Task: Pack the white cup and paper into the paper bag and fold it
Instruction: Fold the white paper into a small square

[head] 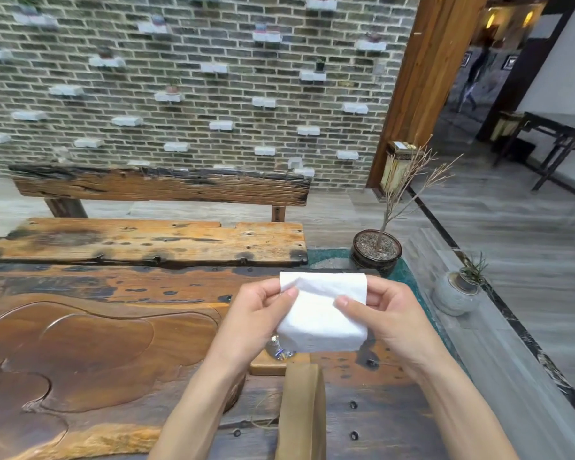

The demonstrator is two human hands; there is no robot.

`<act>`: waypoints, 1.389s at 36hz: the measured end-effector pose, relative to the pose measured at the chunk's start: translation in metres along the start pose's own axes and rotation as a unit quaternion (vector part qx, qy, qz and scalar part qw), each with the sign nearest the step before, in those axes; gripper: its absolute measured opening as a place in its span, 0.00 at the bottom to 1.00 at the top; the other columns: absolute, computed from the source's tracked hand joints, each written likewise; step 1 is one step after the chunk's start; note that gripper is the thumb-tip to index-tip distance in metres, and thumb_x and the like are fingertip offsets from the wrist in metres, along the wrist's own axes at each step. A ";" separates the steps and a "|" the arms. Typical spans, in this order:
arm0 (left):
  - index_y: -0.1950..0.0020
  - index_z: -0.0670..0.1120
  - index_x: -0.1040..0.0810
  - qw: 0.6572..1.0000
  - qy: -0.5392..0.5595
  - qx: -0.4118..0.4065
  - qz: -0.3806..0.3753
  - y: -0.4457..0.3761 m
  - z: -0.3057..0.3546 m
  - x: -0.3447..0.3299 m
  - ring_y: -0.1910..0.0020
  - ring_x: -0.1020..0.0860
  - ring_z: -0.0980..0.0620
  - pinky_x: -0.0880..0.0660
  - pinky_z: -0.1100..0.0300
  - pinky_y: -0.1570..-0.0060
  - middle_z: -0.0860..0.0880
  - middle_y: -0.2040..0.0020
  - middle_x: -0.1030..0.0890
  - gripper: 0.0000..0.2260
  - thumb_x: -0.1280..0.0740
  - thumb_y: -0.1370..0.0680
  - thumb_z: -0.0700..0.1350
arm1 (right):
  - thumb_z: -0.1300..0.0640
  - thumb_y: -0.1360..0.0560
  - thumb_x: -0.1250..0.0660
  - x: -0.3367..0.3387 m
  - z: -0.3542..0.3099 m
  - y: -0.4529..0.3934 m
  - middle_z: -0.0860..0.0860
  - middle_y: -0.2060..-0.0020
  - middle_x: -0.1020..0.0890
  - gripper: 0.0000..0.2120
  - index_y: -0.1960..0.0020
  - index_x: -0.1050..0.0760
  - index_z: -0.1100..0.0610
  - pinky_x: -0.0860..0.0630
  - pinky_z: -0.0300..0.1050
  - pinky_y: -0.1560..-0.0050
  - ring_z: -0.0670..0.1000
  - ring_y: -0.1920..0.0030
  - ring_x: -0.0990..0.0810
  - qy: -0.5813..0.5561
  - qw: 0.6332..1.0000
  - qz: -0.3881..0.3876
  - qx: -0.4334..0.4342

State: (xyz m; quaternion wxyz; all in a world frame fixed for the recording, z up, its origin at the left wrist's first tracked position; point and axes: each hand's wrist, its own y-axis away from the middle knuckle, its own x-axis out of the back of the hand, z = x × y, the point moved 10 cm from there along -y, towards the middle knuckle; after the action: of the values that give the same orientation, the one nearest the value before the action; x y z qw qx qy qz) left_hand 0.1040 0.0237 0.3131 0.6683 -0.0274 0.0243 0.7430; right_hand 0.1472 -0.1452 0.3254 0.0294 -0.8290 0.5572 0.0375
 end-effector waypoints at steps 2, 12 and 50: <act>0.44 0.37 0.17 1.000 -0.003 -0.012 -0.002 0.000 0.005 0.002 0.50 0.17 0.44 0.24 0.45 0.48 0.38 0.49 0.14 0.09 0.35 0.20 0.38 | 0.69 0.28 0.28 0.000 -0.002 -0.002 0.60 0.51 0.13 0.15 0.42 0.20 0.65 0.19 0.41 0.58 0.53 0.53 0.14 -0.001 1.000 -0.010 0.009; 0.54 0.40 0.19 0.998 -0.029 -0.056 -0.016 -0.007 0.021 0.012 0.69 0.30 0.55 0.34 0.68 0.72 0.48 0.66 0.24 0.06 0.35 0.20 0.37 | 0.73 0.25 0.34 0.006 -0.013 -0.007 0.59 0.47 0.14 0.12 0.43 0.20 0.66 0.19 0.45 0.45 0.53 0.48 0.15 0.052 0.997 -0.025 0.044; 0.62 0.46 0.17 0.986 0.068 -0.138 0.061 0.005 0.048 0.021 0.59 0.25 0.52 0.31 0.59 0.63 0.49 0.59 0.18 0.15 0.37 0.23 0.31 | 0.61 0.23 0.32 -0.009 -0.042 0.003 0.55 0.62 0.14 0.07 0.53 0.19 0.65 0.22 0.38 0.64 0.49 0.62 0.17 0.064 0.994 0.036 0.082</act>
State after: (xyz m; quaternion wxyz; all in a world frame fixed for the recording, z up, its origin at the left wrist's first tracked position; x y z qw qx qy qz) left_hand 0.0966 0.0471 0.3599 0.6085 -0.1685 -0.0310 0.7748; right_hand 0.1425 -0.1420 0.3678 0.0607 -0.8042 0.5882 -0.0602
